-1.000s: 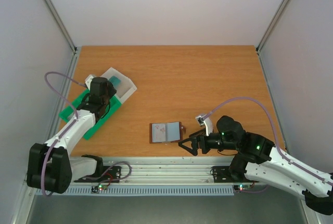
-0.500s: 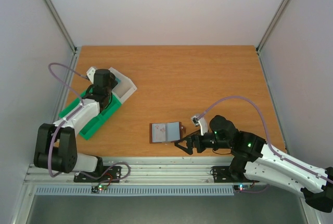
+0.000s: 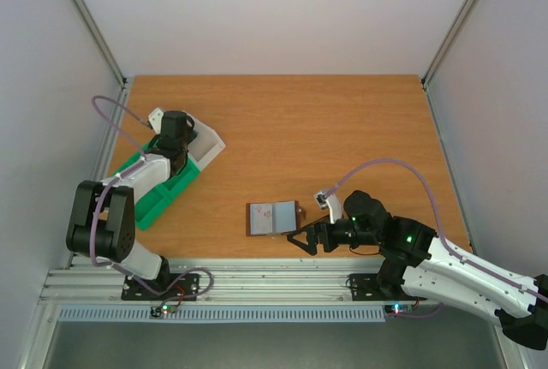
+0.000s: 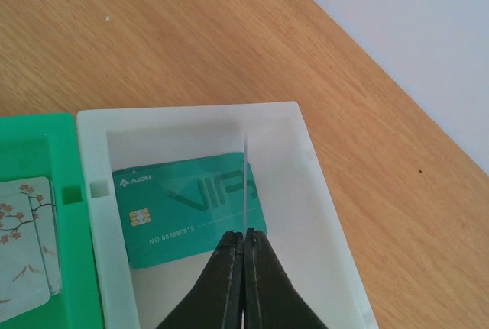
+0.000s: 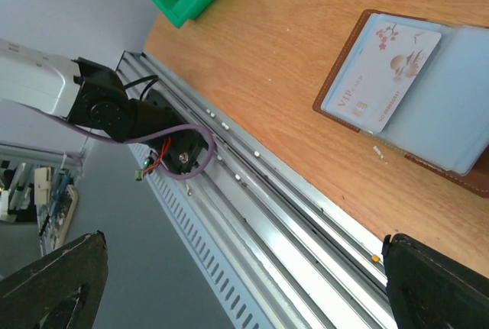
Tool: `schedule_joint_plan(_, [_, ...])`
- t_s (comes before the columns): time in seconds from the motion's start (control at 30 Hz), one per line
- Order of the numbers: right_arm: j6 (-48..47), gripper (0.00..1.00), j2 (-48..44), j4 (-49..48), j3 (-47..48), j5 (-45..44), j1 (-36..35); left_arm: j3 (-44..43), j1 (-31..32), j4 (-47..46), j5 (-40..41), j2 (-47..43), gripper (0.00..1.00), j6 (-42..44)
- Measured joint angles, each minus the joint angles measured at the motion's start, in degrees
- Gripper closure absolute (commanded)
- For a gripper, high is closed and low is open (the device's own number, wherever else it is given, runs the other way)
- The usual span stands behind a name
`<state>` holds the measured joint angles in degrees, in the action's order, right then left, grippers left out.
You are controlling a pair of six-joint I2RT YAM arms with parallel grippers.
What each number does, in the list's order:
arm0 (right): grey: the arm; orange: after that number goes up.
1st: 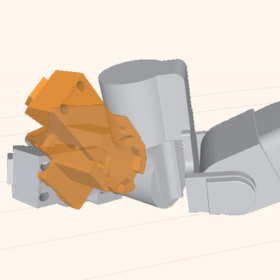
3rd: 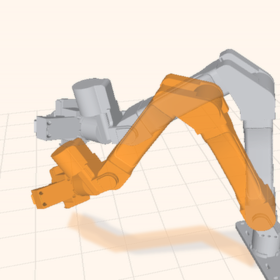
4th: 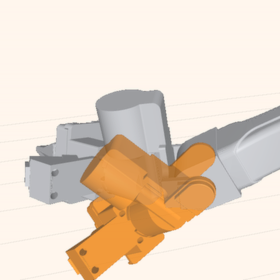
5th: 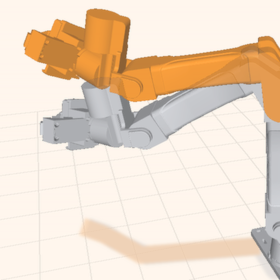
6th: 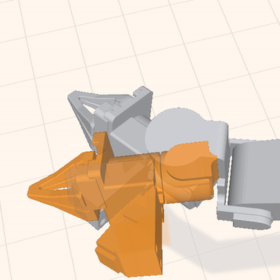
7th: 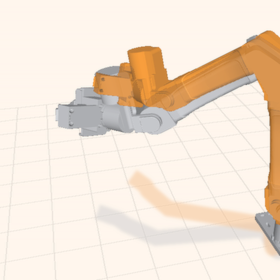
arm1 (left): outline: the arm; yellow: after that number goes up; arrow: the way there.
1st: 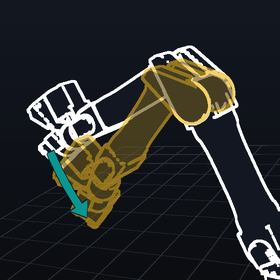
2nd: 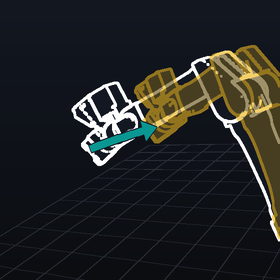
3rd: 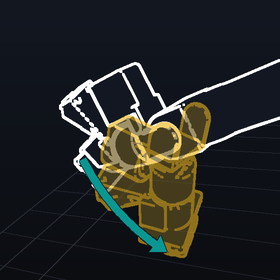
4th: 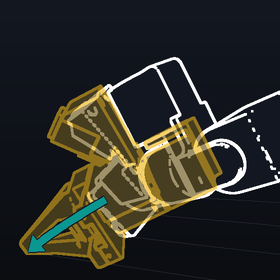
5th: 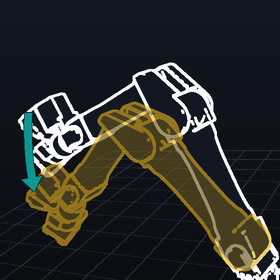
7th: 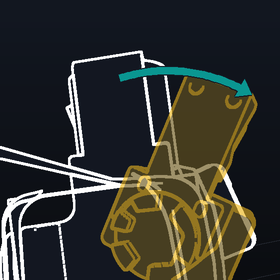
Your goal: Take the credit cards out of the card holder
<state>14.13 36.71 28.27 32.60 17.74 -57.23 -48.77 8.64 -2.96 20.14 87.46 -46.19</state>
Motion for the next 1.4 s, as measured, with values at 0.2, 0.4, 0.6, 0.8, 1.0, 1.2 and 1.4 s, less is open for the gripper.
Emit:
schedule_joint_plan(0.2, [0.22,0.02,0.09,0.09,0.02,0.00,0.00,-0.31,-0.02,-1.18,0.02,2.14,1.00,0.87])
schedule_joint_plan(0.4, [0.26,0.02,0.09,0.39,0.02,-0.02,0.00,-0.35,-0.02,-2.12,0.13,3.50,0.99,1.88])
schedule_joint_plan(0.6, [0.42,0.02,0.09,0.44,0.02,-0.07,0.00,-0.48,-0.07,-2.47,0.15,4.96,1.00,2.43])
schedule_joint_plan(0.8, [0.44,0.02,0.11,0.46,0.02,-0.17,0.00,-2.03,-0.31,-2.40,0.24,6.51,0.99,2.56])
schedule_joint_plan(1.0, [0.44,0.02,0.28,0.50,0.02,-0.33,0.00,-2.51,-0.33,-2.34,0.50,7.45,0.99,2.71])
schedule_joint_plan(1.2, [0.44,0.02,0.76,0.63,0.02,-0.44,0.00,-4.39,-0.33,-1.29,0.74,8.61,0.96,2.64])
schedule_joint_plan(1.4, [0.42,0.02,1.18,0.94,0.09,-0.76,0.00,-5.25,-0.35,0.17,1.75,8.92,0.87,1.79])
